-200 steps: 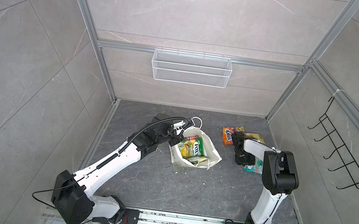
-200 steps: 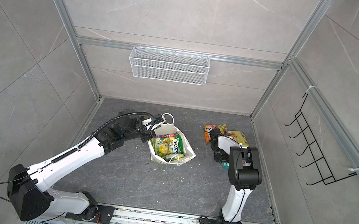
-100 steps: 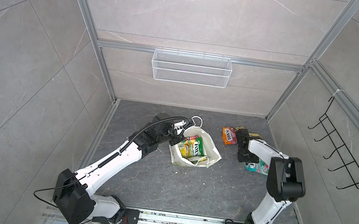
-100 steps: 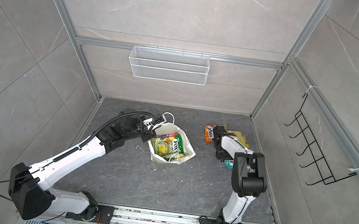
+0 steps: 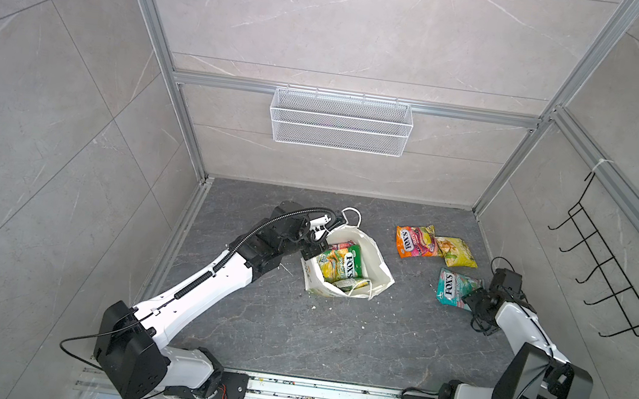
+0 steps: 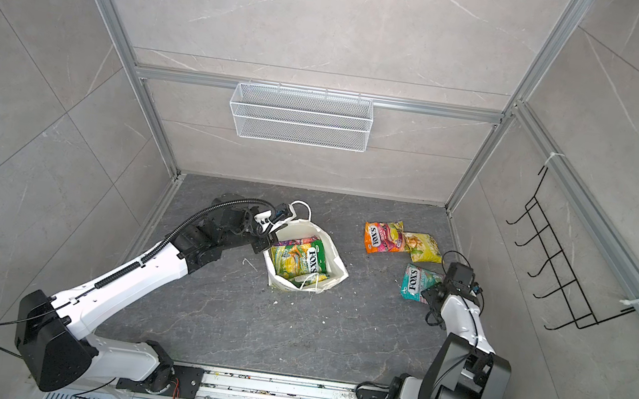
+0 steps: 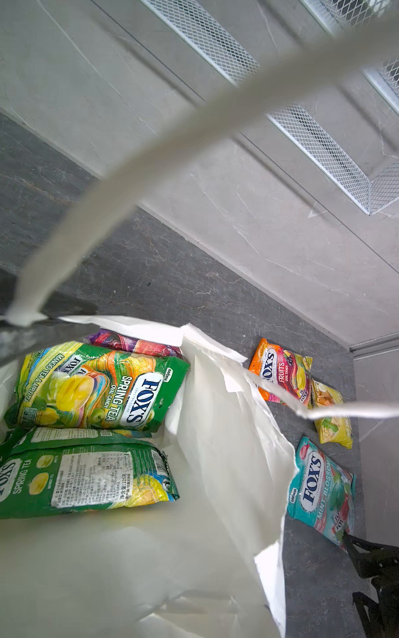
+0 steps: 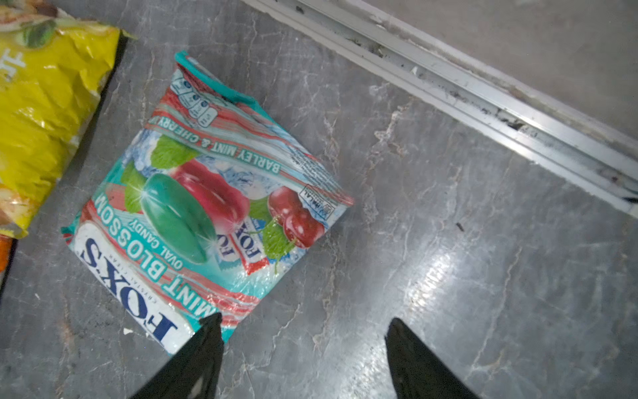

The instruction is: Take the snacks out of the paper bag

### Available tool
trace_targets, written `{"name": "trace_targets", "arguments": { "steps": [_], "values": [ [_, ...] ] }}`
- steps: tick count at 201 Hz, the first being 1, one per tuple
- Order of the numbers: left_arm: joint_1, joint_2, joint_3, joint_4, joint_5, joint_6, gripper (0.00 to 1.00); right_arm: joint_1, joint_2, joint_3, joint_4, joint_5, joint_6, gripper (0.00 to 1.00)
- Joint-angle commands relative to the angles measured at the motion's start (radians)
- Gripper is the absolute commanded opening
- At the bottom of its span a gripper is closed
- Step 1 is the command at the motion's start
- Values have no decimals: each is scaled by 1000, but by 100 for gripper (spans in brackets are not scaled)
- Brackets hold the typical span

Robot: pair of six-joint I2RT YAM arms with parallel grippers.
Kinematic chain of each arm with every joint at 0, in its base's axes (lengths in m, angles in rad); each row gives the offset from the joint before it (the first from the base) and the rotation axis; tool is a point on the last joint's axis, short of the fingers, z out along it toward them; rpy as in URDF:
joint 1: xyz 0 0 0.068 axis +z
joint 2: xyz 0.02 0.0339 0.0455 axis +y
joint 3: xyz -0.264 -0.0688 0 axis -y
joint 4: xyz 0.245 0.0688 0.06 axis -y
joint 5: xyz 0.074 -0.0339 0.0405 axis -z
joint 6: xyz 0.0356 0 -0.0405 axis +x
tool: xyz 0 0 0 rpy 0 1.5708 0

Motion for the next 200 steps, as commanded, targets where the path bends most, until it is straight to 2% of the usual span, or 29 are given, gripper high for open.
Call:
{"name": "trace_targets", "arguments": {
  "steps": [1,25,67,135,163,200],
  "values": [
    [-1,-25,26,40,16,-4,0,-62,-29,-30,97,-78,85,78],
    [-1,-24,21,47,18,-9,0,-107,29,-30,136,-142,77,78],
    [-2,-23,33,39,22,-19,0,-103,100,-58,250,-249,109,74],
    [-5,-20,44,39,23,-38,0,-74,254,-20,387,-308,170,70],
    [-7,-25,40,39,19,-43,0,-63,265,-6,392,-277,189,70],
    [-7,-19,39,36,17,-39,0,-50,246,-18,394,-299,222,70]
  ]
}}
